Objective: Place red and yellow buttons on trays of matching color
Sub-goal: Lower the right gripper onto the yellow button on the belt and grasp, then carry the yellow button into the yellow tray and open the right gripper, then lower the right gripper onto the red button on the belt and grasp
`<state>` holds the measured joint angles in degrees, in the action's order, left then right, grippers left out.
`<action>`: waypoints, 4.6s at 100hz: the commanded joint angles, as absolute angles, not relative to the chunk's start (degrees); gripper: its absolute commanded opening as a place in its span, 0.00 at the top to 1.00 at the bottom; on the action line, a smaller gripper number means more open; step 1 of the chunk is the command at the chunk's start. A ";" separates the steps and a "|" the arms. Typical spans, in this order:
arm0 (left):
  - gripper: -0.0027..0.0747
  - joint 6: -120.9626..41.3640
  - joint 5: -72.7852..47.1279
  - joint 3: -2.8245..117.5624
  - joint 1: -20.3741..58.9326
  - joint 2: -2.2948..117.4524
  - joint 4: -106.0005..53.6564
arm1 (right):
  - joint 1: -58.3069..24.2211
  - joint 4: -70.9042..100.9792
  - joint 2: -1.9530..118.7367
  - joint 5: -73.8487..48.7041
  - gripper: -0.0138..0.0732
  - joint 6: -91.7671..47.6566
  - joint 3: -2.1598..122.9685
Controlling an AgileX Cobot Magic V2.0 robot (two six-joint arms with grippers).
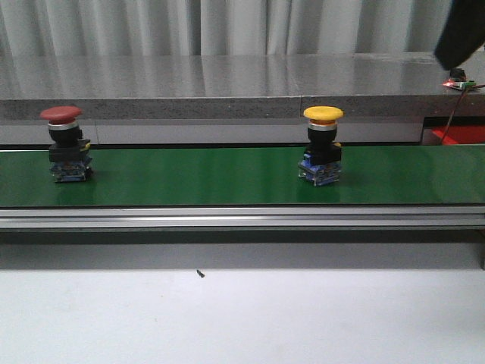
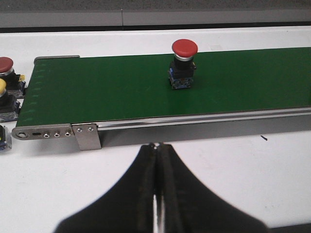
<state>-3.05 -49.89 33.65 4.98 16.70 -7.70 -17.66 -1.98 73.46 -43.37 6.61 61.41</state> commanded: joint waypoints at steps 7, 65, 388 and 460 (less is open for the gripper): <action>0.99 -3.06 -46.19 35.03 5.10 17.31 -8.18 | -19.50 -1.65 78.21 -45.68 0.18 5.57 68.31; 0.99 -3.06 -46.19 35.03 5.10 17.31 -8.18 | -21.30 4.30 95.67 -50.35 0.19 -7.52 82.39; 0.99 -3.06 -46.07 35.03 5.10 17.31 -8.29 | 18.83 12.58 85.53 -41.01 0.26 -9.18 65.15; 0.99 -3.06 -46.07 35.03 5.10 17.31 -8.29 | -6.89 12.91 85.43 -44.77 0.26 -15.79 67.85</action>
<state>-3.05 -49.89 33.65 4.98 16.70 -7.66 -5.07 12.35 86.69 -44.78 -14.95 64.46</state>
